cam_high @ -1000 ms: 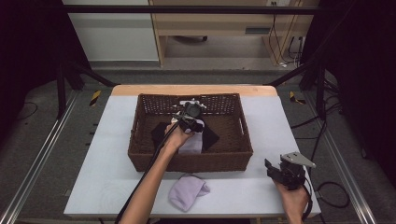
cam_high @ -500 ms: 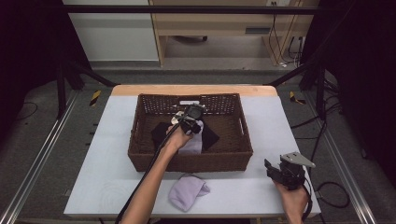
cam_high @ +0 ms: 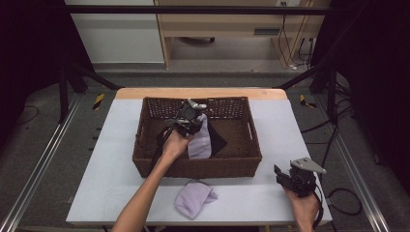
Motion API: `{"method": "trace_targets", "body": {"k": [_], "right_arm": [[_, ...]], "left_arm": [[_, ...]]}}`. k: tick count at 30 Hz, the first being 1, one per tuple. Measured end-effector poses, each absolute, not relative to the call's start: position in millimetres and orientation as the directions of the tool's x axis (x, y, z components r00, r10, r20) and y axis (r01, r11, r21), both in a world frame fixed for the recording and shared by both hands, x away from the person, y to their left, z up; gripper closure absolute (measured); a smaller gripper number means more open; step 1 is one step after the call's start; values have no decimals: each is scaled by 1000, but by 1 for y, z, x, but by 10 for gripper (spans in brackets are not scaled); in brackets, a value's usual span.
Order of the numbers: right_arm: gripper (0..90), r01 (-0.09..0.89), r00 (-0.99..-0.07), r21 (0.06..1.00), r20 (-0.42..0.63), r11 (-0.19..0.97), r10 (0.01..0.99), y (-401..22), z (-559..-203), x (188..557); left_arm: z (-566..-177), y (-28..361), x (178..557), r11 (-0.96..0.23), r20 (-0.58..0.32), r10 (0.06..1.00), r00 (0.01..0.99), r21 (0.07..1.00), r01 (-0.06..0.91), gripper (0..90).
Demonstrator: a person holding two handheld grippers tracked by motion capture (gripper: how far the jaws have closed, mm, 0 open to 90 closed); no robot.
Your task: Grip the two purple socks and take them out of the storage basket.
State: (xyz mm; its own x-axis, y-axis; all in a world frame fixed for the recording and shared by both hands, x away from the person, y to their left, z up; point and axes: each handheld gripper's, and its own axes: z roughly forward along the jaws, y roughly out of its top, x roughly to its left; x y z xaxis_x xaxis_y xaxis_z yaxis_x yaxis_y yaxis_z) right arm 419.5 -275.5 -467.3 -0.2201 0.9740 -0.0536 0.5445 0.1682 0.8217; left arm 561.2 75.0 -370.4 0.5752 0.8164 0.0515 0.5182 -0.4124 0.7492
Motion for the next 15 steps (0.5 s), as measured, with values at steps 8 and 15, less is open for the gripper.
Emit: {"method": "trace_targets", "body": {"k": [8,15], "right_arm": [[374,545,-215,822,-54,166,975,-277,-467,419],[374,544,-214,822,-60,170,975,-277,-467,419]], "left_arm": [[-349,101,536,-302,28,832,555,861,409,856],[-331,123,510,-249,30,825,565,916,315,856]]}}
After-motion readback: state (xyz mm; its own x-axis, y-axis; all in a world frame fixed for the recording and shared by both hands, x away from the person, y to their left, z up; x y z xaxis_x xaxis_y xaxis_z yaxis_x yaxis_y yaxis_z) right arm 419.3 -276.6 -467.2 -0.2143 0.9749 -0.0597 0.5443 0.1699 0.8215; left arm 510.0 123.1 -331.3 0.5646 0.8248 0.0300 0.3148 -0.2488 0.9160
